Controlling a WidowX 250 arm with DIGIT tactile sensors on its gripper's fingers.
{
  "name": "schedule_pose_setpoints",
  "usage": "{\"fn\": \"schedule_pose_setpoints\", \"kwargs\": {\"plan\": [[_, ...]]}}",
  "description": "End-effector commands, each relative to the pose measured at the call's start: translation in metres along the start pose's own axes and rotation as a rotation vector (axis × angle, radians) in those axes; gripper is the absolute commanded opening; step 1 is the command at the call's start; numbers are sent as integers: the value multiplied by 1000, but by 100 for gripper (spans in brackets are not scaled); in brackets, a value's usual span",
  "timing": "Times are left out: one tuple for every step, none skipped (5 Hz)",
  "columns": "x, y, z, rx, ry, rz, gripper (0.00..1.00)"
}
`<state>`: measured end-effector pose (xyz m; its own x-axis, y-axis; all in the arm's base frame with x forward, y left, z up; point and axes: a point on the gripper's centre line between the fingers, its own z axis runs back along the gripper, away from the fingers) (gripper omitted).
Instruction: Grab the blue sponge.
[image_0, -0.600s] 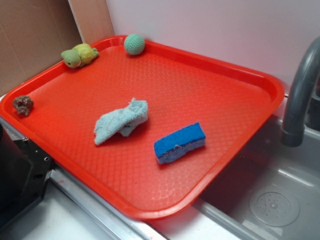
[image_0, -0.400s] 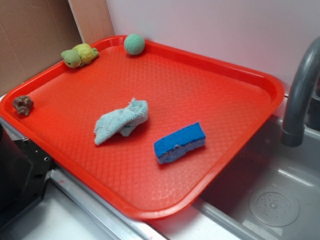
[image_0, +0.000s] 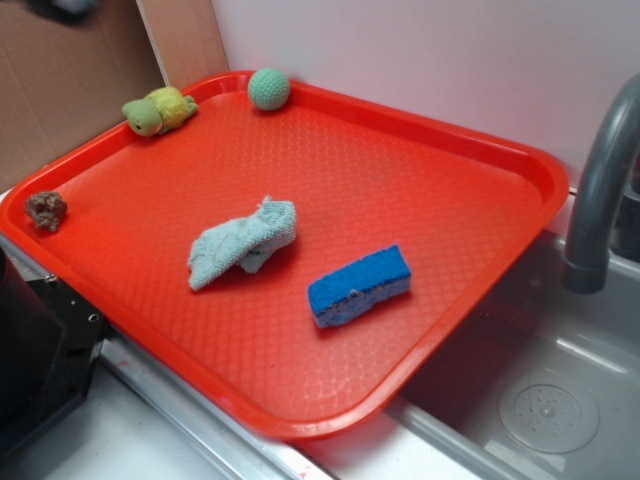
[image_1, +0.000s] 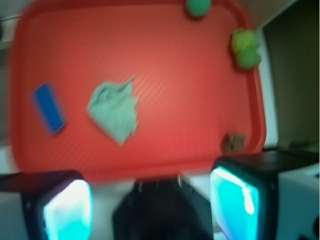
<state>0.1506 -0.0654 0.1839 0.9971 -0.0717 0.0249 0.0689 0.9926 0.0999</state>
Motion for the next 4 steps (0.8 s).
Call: {"fn": "schedule_pose_setpoints", "kwargs": {"plan": [[62,-77,-49,26,-93,-95,100],[67,-82,-58,7,-98,-122,100],[80,-81,-94,-154,-55,-109,100],[73,-87,-83,-193,-107,-197,100]]}}
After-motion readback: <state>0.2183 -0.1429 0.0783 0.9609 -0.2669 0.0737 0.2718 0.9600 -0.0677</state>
